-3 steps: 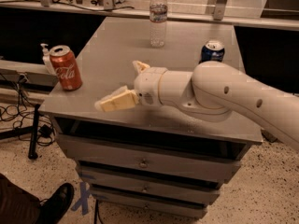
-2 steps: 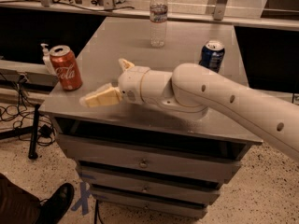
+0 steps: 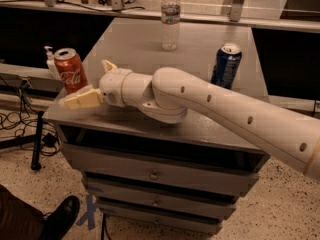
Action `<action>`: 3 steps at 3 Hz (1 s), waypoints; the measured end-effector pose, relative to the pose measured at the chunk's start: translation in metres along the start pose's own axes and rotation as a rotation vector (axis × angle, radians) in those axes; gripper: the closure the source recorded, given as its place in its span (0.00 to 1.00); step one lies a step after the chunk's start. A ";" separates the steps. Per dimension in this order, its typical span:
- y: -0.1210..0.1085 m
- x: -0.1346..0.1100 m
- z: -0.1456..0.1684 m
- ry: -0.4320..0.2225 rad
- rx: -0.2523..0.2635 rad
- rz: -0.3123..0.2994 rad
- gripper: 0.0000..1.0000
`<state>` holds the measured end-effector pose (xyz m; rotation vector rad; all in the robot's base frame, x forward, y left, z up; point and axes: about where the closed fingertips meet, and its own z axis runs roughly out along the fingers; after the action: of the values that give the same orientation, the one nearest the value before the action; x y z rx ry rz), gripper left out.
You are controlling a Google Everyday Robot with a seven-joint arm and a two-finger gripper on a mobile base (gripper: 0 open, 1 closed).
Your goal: Pick coke can
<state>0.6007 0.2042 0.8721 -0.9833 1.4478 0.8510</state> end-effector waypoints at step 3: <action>-0.008 -0.023 0.066 -0.061 0.015 -0.016 0.40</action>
Offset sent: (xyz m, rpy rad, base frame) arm 0.0462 0.0762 0.0208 0.0645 -0.0541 -0.0125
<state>0.6344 0.2634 0.8881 -0.9487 1.3905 0.8502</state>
